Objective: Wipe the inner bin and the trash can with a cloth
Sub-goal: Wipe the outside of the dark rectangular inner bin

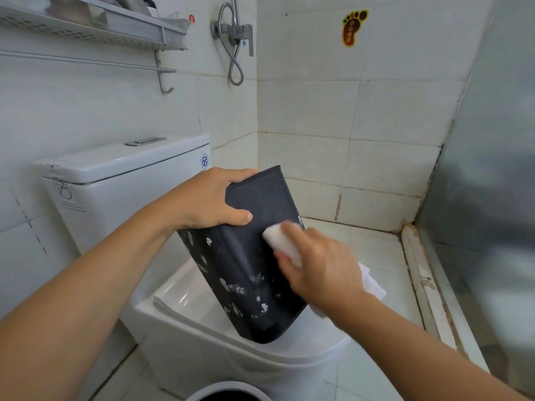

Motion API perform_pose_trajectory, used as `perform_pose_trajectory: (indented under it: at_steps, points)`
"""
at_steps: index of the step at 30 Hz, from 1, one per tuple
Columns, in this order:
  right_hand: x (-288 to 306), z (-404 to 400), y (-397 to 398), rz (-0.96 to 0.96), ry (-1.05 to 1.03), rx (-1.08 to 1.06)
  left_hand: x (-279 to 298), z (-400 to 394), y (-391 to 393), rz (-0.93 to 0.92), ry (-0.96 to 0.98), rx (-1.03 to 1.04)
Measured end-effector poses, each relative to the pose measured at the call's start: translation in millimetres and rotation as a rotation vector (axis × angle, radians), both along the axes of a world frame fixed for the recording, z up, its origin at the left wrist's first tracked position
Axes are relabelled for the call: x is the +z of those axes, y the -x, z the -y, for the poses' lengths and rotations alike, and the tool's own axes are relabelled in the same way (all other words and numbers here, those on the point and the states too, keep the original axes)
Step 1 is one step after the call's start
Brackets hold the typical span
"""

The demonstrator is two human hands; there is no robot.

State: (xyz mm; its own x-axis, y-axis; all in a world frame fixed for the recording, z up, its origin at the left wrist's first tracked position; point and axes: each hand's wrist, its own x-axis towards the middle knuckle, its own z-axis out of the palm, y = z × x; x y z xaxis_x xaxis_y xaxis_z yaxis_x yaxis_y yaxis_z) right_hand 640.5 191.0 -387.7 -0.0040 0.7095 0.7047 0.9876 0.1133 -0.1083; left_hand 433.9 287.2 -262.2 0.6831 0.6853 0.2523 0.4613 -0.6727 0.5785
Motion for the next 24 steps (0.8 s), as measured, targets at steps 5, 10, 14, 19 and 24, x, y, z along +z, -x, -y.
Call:
perform_pose_trajectory:
  at_steps: [5, 10, 14, 19, 24]
  points:
    - [8.3, -9.3, -11.3, -0.039, 0.026, -0.061, -1.9, 0.2, 5.1, 0.026, 0.016, -0.015]
    - [0.2, 6.0, -1.7, 0.020, 0.036, -0.032, 2.3, 5.1, -4.6, -0.029, -0.036, 0.017]
    - [-3.7, 13.2, 1.1, 0.101, 0.053, 0.069, 0.0, 0.7, -0.8, -0.022, -0.004, 0.007]
    - [4.6, -3.4, -7.8, -0.029, 0.025, -0.092, -2.0, 0.0, -6.1, -0.044, -0.026, 0.036]
    - [-2.8, 15.4, 7.5, 0.136, 0.042, 0.090, -0.4, 0.3, -1.1, -0.042, -0.013, 0.053]
